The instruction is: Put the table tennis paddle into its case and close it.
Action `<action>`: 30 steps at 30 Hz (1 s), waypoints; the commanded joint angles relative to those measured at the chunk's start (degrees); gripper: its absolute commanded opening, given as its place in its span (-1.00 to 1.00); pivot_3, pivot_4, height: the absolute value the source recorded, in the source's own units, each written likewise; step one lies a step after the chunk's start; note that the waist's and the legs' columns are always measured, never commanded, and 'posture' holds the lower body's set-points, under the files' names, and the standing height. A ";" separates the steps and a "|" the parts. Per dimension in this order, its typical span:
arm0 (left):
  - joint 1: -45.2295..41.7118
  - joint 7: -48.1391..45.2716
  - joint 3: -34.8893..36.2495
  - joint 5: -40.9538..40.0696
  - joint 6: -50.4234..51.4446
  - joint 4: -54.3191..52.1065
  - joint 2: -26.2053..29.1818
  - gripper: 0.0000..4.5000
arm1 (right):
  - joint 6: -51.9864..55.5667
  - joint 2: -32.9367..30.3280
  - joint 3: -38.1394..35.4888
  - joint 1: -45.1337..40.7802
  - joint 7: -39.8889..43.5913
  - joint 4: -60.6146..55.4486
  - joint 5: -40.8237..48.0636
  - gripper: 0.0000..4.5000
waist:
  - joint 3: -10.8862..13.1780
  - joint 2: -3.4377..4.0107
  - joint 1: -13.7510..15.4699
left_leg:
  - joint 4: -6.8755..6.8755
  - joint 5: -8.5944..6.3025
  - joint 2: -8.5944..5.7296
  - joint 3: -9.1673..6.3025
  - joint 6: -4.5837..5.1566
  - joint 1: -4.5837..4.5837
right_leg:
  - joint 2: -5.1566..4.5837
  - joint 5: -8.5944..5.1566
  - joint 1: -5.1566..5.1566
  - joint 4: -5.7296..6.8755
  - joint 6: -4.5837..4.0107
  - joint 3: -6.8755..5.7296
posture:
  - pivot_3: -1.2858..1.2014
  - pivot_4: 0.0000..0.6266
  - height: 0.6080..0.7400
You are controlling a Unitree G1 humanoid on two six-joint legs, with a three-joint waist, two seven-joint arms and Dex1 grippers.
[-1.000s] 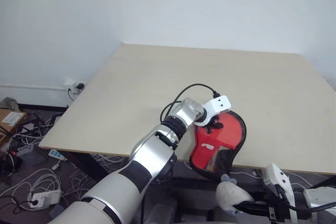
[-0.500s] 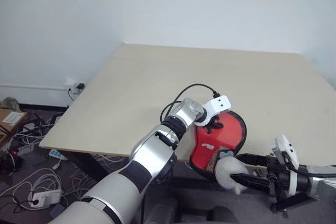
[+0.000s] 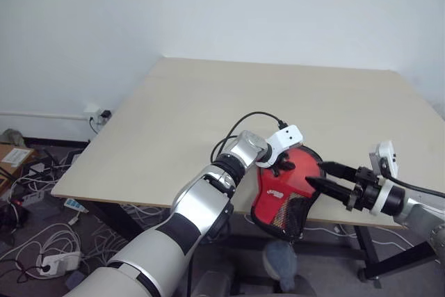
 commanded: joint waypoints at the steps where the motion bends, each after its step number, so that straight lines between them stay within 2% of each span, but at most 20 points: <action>1: -1.70 0.26 2.75 -1.70 1.83 0.82 -0.53 -0.22 | -0.98 1.73 -1.12 -4.15 -5.47 3.19 -2.80 0.71 | -0.01 0.01 -0.03 | 0.00 0.00 0.00 0.02 0.00 0.00 | 0.00 0.00 -0.01 0.00 0.01 0.01 | 0.03 -1.00 0.21; 5: -3.67 -0.55 5.85 -3.82 3.60 0.22 1.05 -0.22 | -0.24 3.57 -0.21 -7.73 -9.98 7.48 -5.94 0.71 | 0.01 0.00 0.01 | 0.01 0.01 -0.01 0.05 0.01 0.00 | 0.05 0.09 -0.04 -0.01 0.15 0.00 | 0.03 -1.00 0.21; 10: -6.02 -3.48 8.78 -6.13 6.19 -2.36 4.39 -0.22 | 9.56 3.89 2.63 -13.99 -15.73 16.47 -7.94 0.71 | 0.05 0.00 -0.03 | 0.02 0.01 -0.02 0.05 0.02 -0.02 | 0.06 0.11 -0.08 0.00 0.15 -0.01 | 0.03 -1.00 0.21; 16: -5.49 -11.53 8.72 -7.89 16.20 -9.96 11.98 -0.22 | 14.44 5.59 4.50 -20.74 -17.34 26.03 -10.47 0.71 | 0.06 0.03 -0.11 | -0.01 0.01 -0.02 0.05 0.01 -0.02 | 0.13 0.17 -0.15 0.00 0.05 0.04 | 0.03 -1.00 0.21; 22: 3.43 -16.68 3.25 -6.77 25.63 -26.71 18.74 -0.22 | 15.21 7.64 5.01 -25.64 -18.60 32.41 -13.76 0.71 | 0.07 0.10 -0.40 | 0.01 0.02 -0.11 0.04 0.01 -0.02 | 0.21 0.33 -0.19 0.00 -0.21 0.22 | 0.03 -1.00 0.21; 26: 10.25 -16.34 1.20 -7.32 30.65 -37.36 22.48 -0.22 | 16.20 7.96 4.00 -27.19 -18.48 34.43 -14.55 0.71 | 0.08 0.10 -0.51 | 0.01 0.03 -0.21 0.00 0.01 -0.02 | 0.27 0.38 -0.33 0.03 -0.28 0.49 | 0.03 -1.00 0.21; 30: 14.20 -15.19 0.97 -8.72 34.66 -43.27 24.40 -0.22 | 19.40 7.98 1.50 -28.53 -18.47 36.90 -13.58 0.71 | 0.10 0.07 -0.39 | 0.00 0.03 -0.72 -0.16 0.01 -0.02 | 0.25 0.40 -0.71 0.39 -0.31 1.06 | 0.03 -1.00 0.21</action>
